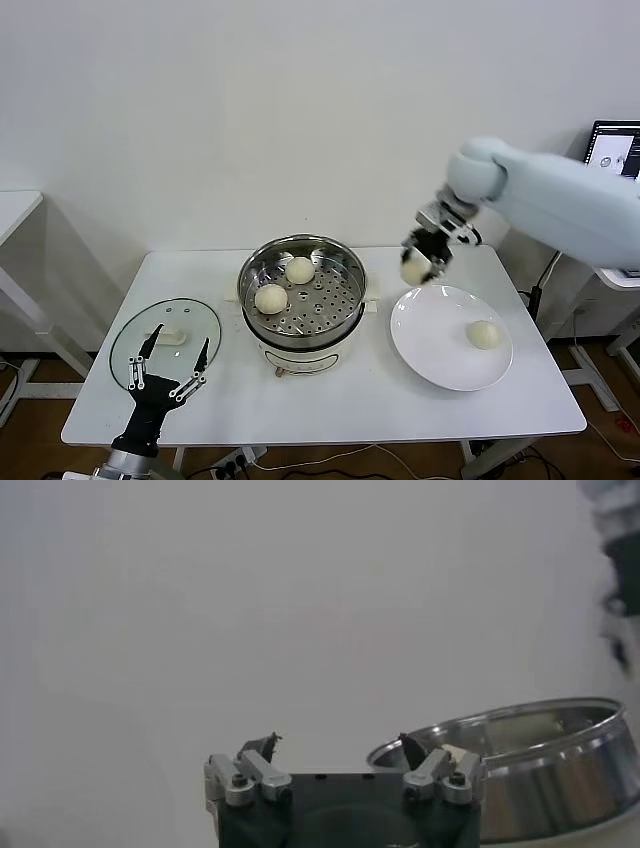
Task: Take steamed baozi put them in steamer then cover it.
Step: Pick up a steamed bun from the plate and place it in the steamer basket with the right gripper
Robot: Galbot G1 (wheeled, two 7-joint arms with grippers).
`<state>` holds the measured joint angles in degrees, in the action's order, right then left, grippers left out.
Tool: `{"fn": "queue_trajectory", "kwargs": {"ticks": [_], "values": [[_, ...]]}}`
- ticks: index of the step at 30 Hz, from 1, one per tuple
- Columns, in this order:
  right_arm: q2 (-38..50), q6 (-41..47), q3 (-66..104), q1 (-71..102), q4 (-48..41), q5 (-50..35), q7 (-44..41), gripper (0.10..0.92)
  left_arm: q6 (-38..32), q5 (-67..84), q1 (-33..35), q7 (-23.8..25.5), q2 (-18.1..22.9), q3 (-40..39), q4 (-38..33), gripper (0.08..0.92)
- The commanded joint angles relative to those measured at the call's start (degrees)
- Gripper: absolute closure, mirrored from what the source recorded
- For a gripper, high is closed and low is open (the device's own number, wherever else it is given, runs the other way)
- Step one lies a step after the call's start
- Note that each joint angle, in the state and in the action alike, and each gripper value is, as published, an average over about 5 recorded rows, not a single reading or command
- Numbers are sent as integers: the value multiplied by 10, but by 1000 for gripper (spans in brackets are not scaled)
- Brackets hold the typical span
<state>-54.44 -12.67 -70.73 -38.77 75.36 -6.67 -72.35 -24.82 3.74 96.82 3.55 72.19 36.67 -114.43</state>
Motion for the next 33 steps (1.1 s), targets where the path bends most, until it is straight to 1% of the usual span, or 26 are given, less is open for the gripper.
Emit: {"fn": "queue_trajectory", "kwargs": {"ticks": [1,7,15,23,33], "values": [[-137,-197,17,-46,40,89,15,406,-1,0,2,0,0,1,1,177],[-176,-256,-4,7,64,152,43,406,-2,1,2,0,-1,2,0,177],[-206,-298,-6,66,55,218,48,398,-4,2,0,-1,-1,0,2,177],[-210,-312,-4,108,38,255,47,397,-6,2,1,-2,-3,2,2,177],[-204,-313,-3,120,38,270,46,389,-7,3,0,-2,-1,0,4,177]]}}
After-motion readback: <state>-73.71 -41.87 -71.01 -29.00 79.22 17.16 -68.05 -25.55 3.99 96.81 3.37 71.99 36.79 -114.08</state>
